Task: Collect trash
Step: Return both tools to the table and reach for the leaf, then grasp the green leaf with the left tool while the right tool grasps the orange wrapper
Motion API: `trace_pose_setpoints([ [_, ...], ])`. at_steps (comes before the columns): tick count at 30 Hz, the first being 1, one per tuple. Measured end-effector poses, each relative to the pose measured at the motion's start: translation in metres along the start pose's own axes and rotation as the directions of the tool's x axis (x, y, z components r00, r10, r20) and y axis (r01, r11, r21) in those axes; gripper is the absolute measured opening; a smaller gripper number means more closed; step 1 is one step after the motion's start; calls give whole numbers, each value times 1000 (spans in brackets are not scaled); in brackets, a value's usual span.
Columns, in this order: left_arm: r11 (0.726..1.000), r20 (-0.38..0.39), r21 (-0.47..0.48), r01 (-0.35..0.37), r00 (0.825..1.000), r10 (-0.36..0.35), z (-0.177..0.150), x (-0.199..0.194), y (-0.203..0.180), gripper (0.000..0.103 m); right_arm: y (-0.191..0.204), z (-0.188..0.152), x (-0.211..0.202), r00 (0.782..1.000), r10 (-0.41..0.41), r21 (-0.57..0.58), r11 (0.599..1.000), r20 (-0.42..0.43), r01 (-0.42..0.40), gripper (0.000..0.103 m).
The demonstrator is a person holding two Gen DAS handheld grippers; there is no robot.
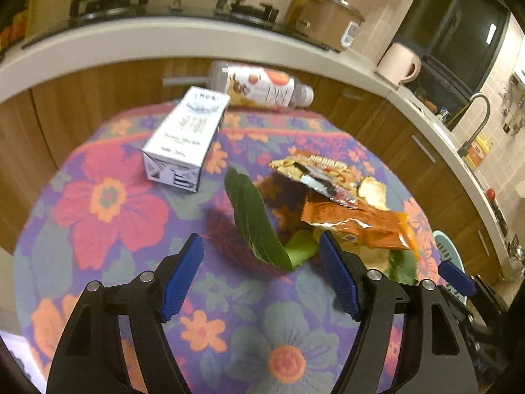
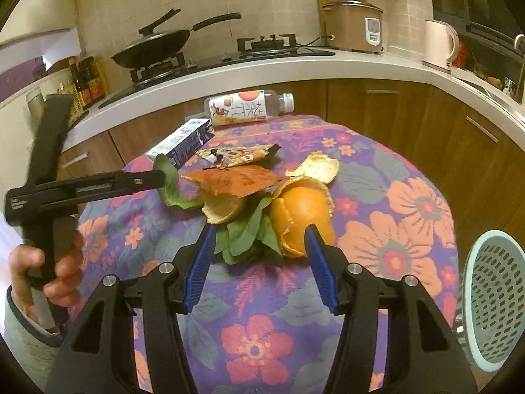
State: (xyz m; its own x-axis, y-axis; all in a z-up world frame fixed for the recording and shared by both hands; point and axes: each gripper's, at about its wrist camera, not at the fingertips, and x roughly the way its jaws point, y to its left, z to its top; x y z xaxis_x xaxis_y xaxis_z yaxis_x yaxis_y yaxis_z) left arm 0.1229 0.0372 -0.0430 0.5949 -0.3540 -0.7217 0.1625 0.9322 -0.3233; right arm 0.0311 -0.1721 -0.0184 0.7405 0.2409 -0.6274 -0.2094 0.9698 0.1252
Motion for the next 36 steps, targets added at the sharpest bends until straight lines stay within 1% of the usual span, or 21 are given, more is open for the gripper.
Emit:
trace_pose_setpoints([
  [2, 1000, -23, 7, 6, 1000, -6, 2, 11, -1, 63, 3, 4, 1, 1000, -3, -18, 1000, 6, 3, 52],
  [4, 1000, -47, 17, 4, 999, -3, 2, 21, -5, 51, 9, 11, 5, 1000, -4, -51, 999, 4, 4, 52],
  [5, 1000, -55, 24, -5, 998, 6, 2, 25, -6, 47, 13, 15, 8, 1000, -11, -74, 997, 2, 11, 52],
  [6, 999, -62, 30, -13, 998, 15, 2, 29, -6, 36, 15, 17, 11, 1000, -20, -90, 996, 1, 20, 52],
  [7, 999, -69, 36, -20, 997, 22, 2, 32, -7, 21, 19, 20, 15, 1000, -29, -118, 993, 2, 29, 52],
  [8, 999, -74, 40, -24, 997, 27, 1, 34, -7, 14, 21, 22, 19, 1000, -30, -145, 989, -1, 29, 52],
  [9, 998, -72, 47, -43, 996, 46, 1, 37, -6, 6, 23, 25, 23, 1000, -30, -160, 987, -6, 28, 52],
  [10, 997, -67, 54, -56, 996, 59, 0, 37, -6, 4, 25, 29, 29, 999, -33, -188, 982, -15, 30, 52],
  [13, 999, -57, 35, -35, 998, 37, 2, 34, 2, 1, 33, 36, 44, 998, -32, -253, 967, -48, 18, 54],
  [14, 999, -53, 30, -32, 998, 33, 2, 32, 5, 1, 36, 37, 48, 998, -32, -273, 962, -55, 15, 55],
  [16, 1000, -46, 26, -17, 999, 19, 4, 28, 9, 1, 44, 40, 59, 997, -28, -307, 952, -72, 5, 61],
  [20, 999, -37, 31, -13, 999, 14, 6, 22, 12, 1, 56, 37, 80, 992, -47, -365, 931, -114, 2, 62],
  [23, 999, -24, 34, -4, 1000, 5, 6, 14, 16, 1, 62, 36, 90, 990, -73, -383, 923, -123, 20, 63],
  [27, 999, -15, 43, 6, 1000, -6, 6, 4, 21, 1, 61, 36, 101, 983, -106, -371, 928, -150, 43, 63],
  [28, 999, -14, 42, 13, 1000, -12, 4, 2, 24, 1, 60, 35, 102, 982, -114, -367, 929, -151, 51, 56],
  [32, 998, -11, 43, 38, 999, -38, -1, -8, 30, 1, 59, 36, 102, 979, -139, -356, 931, -150, 78, 39],
  [36, 997, 15, 61, 50, 999, -51, -4, -26, 33, 1, 53, 38, 99, 978, -155, -332, 938, -139, 101, 20],
])
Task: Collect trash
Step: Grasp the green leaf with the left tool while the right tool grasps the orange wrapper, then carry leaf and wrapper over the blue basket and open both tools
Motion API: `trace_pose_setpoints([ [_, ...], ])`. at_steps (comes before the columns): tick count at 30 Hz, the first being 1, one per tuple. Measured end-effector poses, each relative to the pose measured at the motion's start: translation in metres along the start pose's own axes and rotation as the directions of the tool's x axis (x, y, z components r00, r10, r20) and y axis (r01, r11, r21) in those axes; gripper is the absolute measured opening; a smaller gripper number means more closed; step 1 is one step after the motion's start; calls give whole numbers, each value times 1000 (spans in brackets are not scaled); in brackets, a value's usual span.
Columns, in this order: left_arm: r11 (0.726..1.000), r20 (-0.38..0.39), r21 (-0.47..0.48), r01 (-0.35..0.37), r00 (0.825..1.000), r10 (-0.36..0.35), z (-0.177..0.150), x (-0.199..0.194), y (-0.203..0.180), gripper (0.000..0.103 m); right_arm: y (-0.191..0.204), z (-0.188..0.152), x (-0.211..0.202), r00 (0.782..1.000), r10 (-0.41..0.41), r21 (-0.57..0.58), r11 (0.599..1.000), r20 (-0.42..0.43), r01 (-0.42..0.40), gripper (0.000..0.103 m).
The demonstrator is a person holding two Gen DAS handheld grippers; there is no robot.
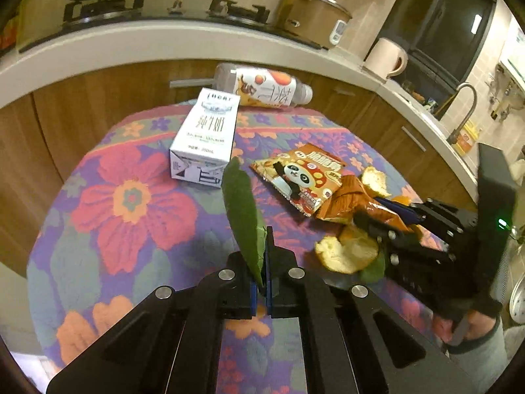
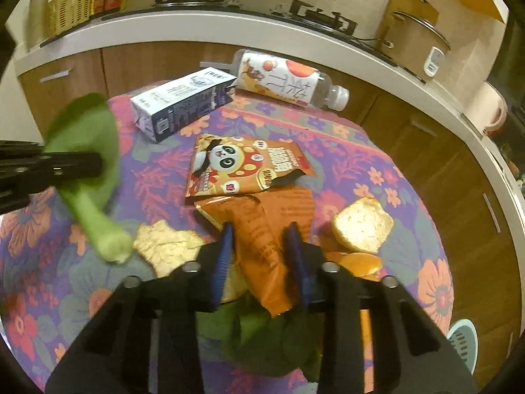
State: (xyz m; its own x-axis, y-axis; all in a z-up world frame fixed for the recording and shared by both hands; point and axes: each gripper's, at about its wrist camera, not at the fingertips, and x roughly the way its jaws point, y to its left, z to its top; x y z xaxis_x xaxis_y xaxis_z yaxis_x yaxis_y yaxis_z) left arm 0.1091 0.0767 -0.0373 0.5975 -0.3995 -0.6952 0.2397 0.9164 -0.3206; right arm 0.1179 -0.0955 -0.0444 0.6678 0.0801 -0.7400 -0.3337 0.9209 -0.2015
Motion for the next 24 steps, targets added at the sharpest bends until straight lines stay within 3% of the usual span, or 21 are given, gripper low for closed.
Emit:
trace_pose_setpoints([
  [3, 1000, 24, 7, 17, 1000, -18, 0, -15, -1, 1, -6, 0, -9, 1000, 17, 37, 999, 21, -18, 14],
  [14, 996, 97, 64, 64, 993, -70, 4, -48, -31, 1, -9, -5, -78, 985, 30, 79, 996, 169, -44, 13],
  [24, 972, 115, 163, 172, 975, -192, 16, -48, -100, 1, -73, -40, -132, 968, -47, 233, 972, 248, -13, 13],
])
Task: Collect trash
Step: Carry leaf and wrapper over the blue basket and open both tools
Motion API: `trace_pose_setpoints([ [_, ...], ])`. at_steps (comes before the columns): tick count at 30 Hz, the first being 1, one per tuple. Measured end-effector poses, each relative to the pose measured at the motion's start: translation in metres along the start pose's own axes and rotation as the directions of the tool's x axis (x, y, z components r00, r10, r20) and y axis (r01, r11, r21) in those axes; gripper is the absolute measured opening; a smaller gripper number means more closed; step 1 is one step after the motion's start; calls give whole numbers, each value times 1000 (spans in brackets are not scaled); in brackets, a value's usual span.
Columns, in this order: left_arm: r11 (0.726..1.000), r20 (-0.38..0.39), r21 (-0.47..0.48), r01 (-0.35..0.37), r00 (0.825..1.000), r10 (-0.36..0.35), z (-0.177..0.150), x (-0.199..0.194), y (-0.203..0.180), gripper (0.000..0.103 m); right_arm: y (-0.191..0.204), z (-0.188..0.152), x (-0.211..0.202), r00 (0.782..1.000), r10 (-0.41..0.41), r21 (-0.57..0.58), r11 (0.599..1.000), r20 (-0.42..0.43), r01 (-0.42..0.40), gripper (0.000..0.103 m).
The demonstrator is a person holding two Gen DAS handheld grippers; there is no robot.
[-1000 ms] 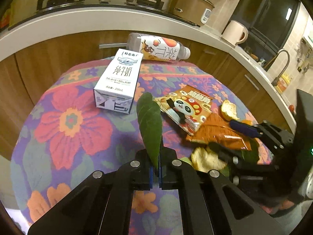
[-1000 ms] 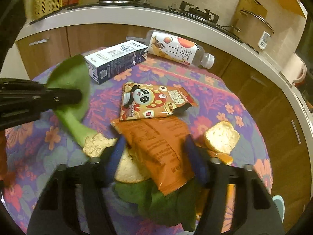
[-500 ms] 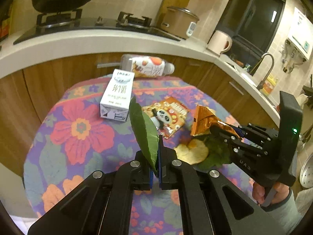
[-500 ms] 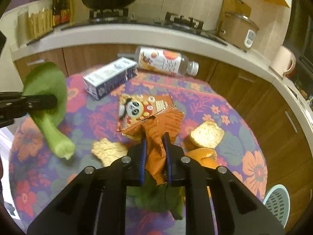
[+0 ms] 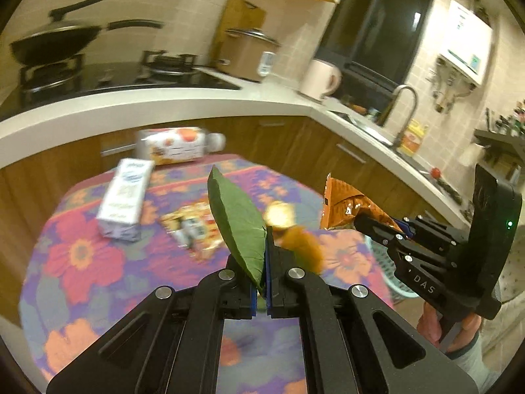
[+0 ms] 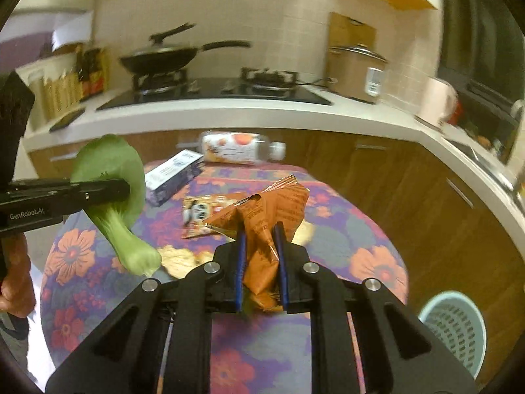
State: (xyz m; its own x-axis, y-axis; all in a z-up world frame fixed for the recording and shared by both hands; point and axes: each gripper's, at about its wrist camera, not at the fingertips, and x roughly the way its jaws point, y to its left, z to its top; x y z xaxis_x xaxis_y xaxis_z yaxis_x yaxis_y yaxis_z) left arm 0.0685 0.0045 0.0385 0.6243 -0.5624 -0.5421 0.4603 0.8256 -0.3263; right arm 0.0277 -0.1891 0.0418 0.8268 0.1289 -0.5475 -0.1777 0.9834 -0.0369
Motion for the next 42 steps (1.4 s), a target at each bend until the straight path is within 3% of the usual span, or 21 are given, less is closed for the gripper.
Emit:
trace_pose_setpoints([
  [8, 991, -55, 87, 107, 993, -102, 4, 60, -85, 1, -94, -34, -37, 996, -93, 149, 985, 10, 90, 13],
  [11, 987, -71, 149, 59, 996, -49, 2, 81, -117, 1, -128, -49, -50, 992, -127, 195, 973, 13, 122, 13],
  [13, 981, -94, 177, 81, 993, -65, -1, 97, -142, 1, -151, -62, -57, 989, -144, 235, 962, 14, 136, 13],
  [24, 946, -209, 250, 207, 965, -155, -29, 200, -263, 1, -257, -146, -61, 959, -268, 407, 869, -88, 280, 13],
  [31, 944, -257, 247, 219, 954, -155, -50, 253, -303, 1, -299, -187, -43, 942, -290, 459, 823, -170, 336, 13],
  [42, 949, -336, 249, 192, 936, -101, -79, 303, -318, 1, -320, -216, -24, 918, -296, 481, 784, -266, 392, 14],
])
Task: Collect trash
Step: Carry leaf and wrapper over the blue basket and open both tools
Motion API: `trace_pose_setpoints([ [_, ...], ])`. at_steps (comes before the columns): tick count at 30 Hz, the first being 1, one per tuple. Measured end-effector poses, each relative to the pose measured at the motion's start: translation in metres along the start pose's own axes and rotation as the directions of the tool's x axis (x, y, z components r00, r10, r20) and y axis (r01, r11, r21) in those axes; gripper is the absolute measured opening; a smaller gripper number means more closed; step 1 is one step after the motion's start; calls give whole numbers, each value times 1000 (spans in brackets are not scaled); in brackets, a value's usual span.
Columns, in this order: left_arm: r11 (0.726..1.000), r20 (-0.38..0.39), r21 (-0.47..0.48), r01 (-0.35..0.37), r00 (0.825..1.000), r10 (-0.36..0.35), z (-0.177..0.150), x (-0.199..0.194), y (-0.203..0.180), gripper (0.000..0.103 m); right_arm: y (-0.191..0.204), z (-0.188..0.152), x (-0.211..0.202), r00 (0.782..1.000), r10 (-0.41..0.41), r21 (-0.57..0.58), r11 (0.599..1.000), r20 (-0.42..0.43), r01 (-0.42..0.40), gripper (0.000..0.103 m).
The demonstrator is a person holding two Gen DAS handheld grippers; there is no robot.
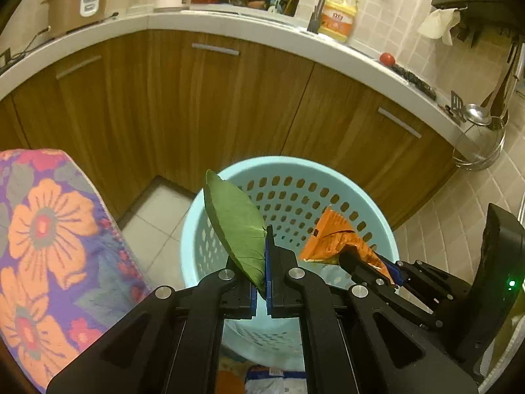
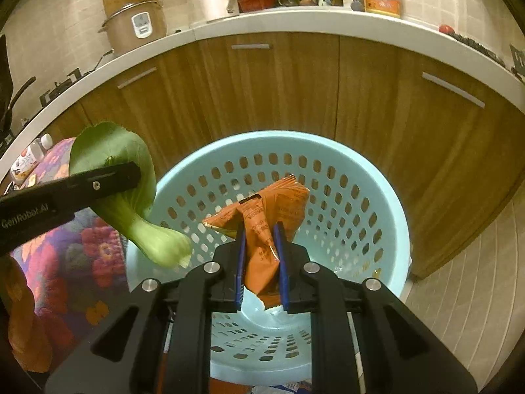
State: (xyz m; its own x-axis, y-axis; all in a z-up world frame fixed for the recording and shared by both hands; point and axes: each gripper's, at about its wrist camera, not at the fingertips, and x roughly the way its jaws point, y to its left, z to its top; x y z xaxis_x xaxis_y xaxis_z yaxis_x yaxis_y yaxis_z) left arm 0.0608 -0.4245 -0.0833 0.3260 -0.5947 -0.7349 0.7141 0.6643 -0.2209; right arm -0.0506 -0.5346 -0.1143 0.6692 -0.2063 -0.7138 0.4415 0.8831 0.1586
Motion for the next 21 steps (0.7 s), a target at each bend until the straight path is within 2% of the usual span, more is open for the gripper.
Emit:
trace_pose_setpoints([
  [7, 999, -13, 25, -34, 999, 35, -3, 10, -9, 6, -10, -4, 6, 1000, -22, 17, 1000, -16, 23, 17],
  [8, 999, -14, 27, -38, 999, 38, -3, 11, -10, 9, -10, -5, 6, 999, -32, 16, 999, -15, 32, 17],
  [10, 999, -24, 25, -29, 999, 30, -4, 13, -10, 25, -10, -6, 7, 999, -33, 24, 999, -22, 33, 18],
  [12, 1000, -23, 21, -21, 999, 22, -4, 13, -9, 30, -13, -8, 9, 999, -24, 36, 999, -33, 26, 19],
  [14, 1000, -27, 18, -13, 1000, 13, -4, 12, -8, 37, -13, -9, 11, 999, -15, 42, 999, -42, 17, 31],
  [15, 1000, -27, 16, -8, 1000, 9, -4, 12, -8, 42, -13, -9, 10, 999, -13, 46, 999, -40, 15, 43],
  [16, 1000, -26, 16, -5, 1000, 5, -4, 11, -8, 44, -13, -10, 8, 999, -15, 50, 999, -35, 17, 47],
  [21, 1000, -21, 10, 4, 1000, -4, -4, 4, -7, 46, -14, -10, 2, 1000, -12, 64, 998, -28, 14, 47],
])
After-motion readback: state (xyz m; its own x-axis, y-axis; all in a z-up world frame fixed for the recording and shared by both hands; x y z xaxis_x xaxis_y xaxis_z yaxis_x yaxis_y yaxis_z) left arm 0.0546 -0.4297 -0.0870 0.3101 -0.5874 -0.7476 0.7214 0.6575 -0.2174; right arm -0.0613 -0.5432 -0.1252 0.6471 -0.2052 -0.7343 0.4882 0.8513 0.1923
